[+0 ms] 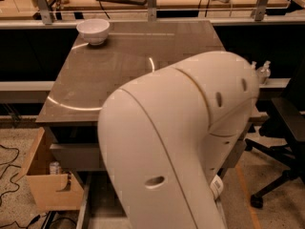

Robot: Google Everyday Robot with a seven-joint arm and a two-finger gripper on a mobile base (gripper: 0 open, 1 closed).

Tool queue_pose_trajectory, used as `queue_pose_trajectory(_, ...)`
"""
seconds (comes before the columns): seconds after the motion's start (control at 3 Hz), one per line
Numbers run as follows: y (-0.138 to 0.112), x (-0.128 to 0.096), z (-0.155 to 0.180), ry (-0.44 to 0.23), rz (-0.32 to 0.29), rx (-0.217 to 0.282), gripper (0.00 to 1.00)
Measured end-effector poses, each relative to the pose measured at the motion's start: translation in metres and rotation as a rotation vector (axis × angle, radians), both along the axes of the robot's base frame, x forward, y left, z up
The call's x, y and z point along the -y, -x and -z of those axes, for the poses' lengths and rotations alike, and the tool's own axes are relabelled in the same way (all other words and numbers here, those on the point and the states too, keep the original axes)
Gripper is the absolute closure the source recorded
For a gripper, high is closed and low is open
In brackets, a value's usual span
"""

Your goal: Pick coke can from middle drawer and place on counter

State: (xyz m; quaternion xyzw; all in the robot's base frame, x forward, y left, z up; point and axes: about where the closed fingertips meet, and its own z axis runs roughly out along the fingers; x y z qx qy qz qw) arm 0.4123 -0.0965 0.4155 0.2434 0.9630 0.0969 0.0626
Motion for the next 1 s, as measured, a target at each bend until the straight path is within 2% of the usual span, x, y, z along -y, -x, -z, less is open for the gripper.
queue_pose_trajectory(0.33, -0.006, -0.003, -0.002, -0.019, 0.020, 0.049, 0.00)
queue_pose_trajectory(0.67, -0.002, -0.002, 0.002, 0.006, 0.012, 0.045, 0.00)
queue_pose_trajectory(1.0, 0.002, -0.005, 0.012, 0.052, 0.037, 0.032, 0.00)
